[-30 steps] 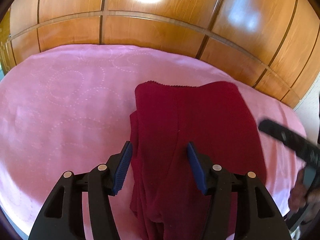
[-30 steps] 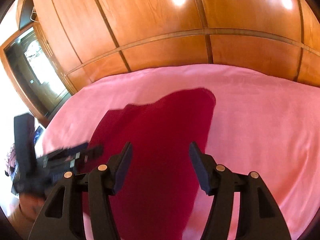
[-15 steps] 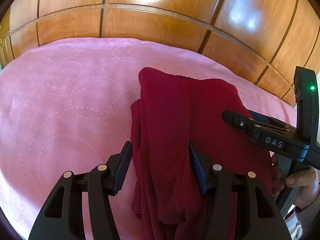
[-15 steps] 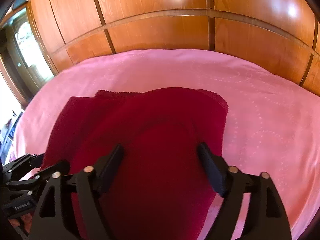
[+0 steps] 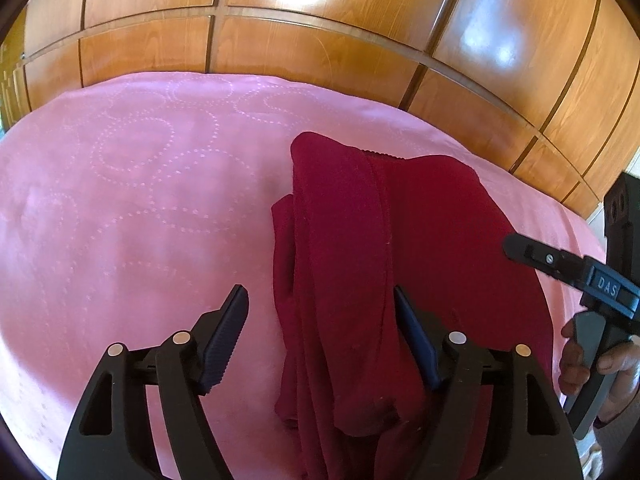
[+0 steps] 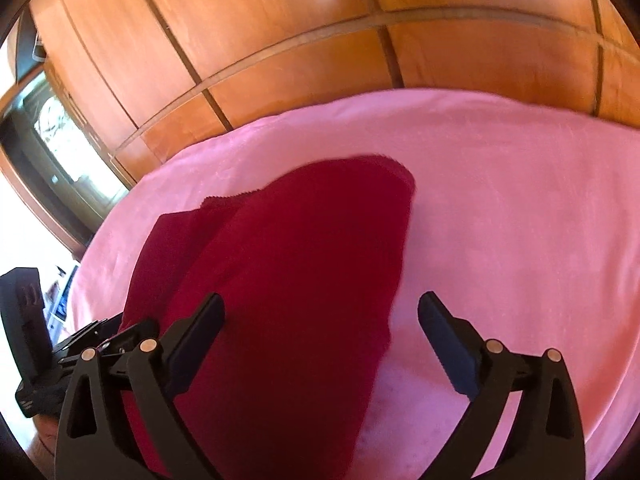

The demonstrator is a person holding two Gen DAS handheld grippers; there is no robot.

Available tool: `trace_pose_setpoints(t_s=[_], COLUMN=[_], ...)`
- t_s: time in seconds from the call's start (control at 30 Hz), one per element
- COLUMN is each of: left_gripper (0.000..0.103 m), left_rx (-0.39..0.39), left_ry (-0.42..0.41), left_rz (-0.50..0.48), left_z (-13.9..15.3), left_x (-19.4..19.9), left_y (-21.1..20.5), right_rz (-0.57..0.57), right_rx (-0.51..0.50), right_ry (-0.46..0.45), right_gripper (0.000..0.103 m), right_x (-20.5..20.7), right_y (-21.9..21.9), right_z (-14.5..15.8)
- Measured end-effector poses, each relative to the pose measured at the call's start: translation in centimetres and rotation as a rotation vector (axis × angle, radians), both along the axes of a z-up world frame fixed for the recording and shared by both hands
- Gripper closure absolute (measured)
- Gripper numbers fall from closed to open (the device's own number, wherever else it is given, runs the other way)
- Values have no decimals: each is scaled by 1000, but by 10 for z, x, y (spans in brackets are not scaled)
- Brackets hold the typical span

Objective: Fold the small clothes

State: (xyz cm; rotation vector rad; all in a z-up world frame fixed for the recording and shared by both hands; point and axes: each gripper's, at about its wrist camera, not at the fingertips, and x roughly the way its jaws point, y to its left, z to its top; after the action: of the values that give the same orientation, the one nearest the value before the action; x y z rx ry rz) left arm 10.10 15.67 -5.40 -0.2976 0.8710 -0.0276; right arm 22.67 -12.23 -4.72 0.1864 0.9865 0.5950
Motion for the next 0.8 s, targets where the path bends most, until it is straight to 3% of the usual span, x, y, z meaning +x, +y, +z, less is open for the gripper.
trace_pose_setpoints(t_s=[0.07, 0.3, 0.43, 0.53, 0.67, 0.8], left_gripper=[26, 26, 26, 38, 57, 66], left_rx=[-12, -164, -269, -337, -411, -447], left_ry=[3, 22, 33, 24, 15, -11], left_rz=[5, -36, -65, -119, -150, -177], left_z=[-2, -15, -27, -32, -36, -31], left_x=[0, 3, 7, 10, 11, 2], left_y=[1, 15, 26, 28, 30, 29], right_rz=[-1, 43, 65, 114, 126, 121], right_rx=[52, 199, 268, 313, 295, 302], right_ry=[38, 151, 186, 231, 229, 183], right_gripper=[6, 7, 17, 32, 48, 61], right_x=[-1, -8, -9, -5, -4, -18], right_y=[-6, -21, -25, -20, -14, -16], right_z=[-6, -23, -29, -37, -31, -11])
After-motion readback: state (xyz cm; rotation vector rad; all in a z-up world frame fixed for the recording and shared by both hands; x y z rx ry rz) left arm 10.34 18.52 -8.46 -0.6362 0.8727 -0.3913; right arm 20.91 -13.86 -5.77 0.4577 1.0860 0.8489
